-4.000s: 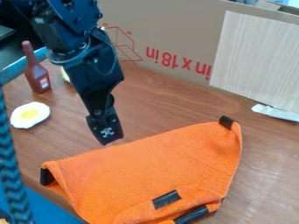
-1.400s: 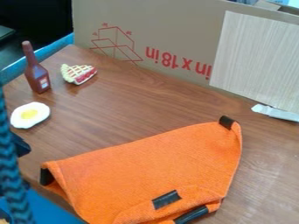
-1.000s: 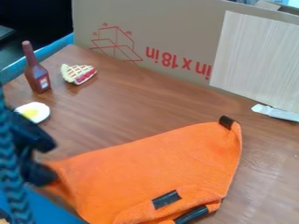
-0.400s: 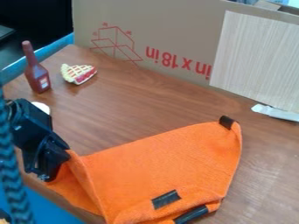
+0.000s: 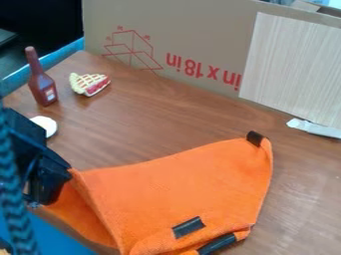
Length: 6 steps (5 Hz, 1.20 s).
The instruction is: Fold the cloth from left bottom to right top
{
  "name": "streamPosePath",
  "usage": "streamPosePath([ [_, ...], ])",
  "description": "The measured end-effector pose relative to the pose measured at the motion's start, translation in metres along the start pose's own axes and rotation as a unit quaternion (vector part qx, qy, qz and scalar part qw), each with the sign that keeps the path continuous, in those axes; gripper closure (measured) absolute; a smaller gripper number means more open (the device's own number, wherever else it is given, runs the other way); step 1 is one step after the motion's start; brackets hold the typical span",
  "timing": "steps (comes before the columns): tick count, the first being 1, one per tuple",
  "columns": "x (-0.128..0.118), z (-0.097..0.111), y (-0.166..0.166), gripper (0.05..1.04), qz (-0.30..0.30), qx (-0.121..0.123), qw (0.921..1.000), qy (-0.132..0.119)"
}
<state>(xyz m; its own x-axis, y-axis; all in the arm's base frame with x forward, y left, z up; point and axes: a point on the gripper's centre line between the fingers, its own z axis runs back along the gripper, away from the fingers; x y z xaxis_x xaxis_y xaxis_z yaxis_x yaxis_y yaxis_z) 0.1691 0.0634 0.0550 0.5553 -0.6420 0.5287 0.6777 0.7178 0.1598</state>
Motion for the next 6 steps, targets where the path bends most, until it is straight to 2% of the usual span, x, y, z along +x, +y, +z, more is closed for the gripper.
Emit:
streamPosePath([
  [1, 0.027, 0.028, 0.014, 1.033, 0.042, 0.007, 0.9987, -0.027],
  [2, 0.067, 0.033, 0.034, 1.033, 0.107, -0.01, 0.9937, -0.032],
  [3, 0.094, 0.012, 0.053, 1.033, 0.165, -0.041, 0.9851, -0.026],
  [4, 0.115, -0.011, 0.065, 1.033, 0.22, -0.059, 0.9736, -0.016],
  [5, 0.13, -0.037, 0.071, 1.033, 0.27, -0.069, 0.9605, 0.0],
  [6, 0.148, -0.053, 0.071, 1.033, 0.289, -0.065, 0.9551, 0.004],
])
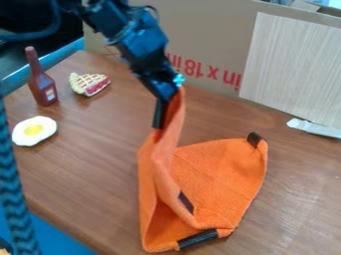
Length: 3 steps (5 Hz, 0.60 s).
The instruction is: Fold the cloth from left bottom to right top
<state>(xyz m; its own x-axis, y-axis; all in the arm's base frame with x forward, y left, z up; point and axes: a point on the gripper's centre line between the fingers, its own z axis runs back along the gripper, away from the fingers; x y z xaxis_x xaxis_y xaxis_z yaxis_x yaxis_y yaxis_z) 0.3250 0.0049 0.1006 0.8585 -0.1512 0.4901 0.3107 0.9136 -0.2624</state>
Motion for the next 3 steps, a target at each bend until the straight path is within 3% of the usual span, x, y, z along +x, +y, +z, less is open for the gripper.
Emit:
streamPosePath([
  [3, 0.059, -0.034, -0.042, 1.017, 0.01, 0.02, 0.9995, -0.024],
])
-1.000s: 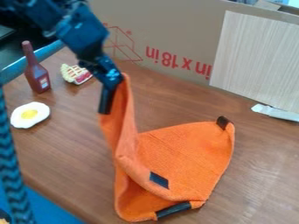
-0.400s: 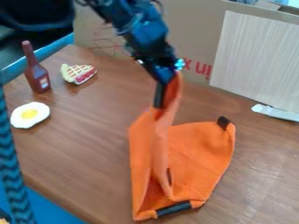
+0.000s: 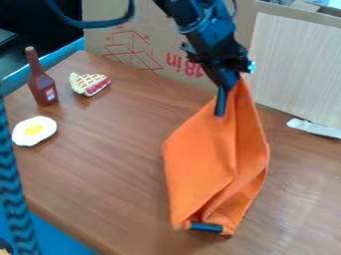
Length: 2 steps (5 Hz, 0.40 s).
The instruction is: Fold the cloth from left bottom to right top
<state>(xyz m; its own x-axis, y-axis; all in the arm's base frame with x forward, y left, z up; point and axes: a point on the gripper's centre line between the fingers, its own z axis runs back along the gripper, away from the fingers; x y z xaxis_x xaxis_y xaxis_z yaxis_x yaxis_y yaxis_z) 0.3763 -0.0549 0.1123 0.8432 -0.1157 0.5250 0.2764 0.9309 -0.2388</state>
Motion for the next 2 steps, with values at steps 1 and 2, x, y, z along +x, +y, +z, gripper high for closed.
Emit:
streamPosePath([
  [1, 0.0038, -0.0098, -0.0018, 0.88, -0.011, 0.024, 0.9996, 0.0],
  [2, -0.0012, -0.0106, -0.0017, 0.629, -0.014, 0.026, 0.9996, -0.007],
])
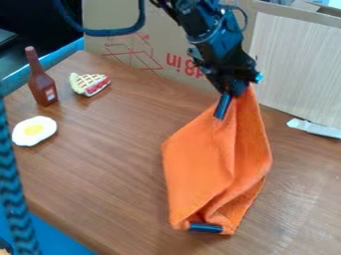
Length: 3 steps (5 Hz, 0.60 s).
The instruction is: Fold the cloth from left bottom to right top
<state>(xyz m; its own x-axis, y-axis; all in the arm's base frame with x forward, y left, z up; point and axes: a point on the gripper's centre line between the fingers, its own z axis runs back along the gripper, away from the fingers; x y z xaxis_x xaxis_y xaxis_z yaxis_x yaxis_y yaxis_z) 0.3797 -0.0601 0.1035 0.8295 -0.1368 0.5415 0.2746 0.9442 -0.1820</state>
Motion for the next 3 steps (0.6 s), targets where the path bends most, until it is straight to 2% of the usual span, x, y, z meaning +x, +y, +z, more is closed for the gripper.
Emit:
streamPosePath([
  [1, 0.002, 0.027, 0.005, 0.322, 0.004, -0.009, 0.9995, -0.03],
  [2, -0.001, 0.066, 0.003, 0.093, -0.017, -0.028, 0.9974, -0.064],
  [3, -0.009, 0.117, 0.009, 0.083, -0.048, -0.051, 0.9919, -0.106],
])
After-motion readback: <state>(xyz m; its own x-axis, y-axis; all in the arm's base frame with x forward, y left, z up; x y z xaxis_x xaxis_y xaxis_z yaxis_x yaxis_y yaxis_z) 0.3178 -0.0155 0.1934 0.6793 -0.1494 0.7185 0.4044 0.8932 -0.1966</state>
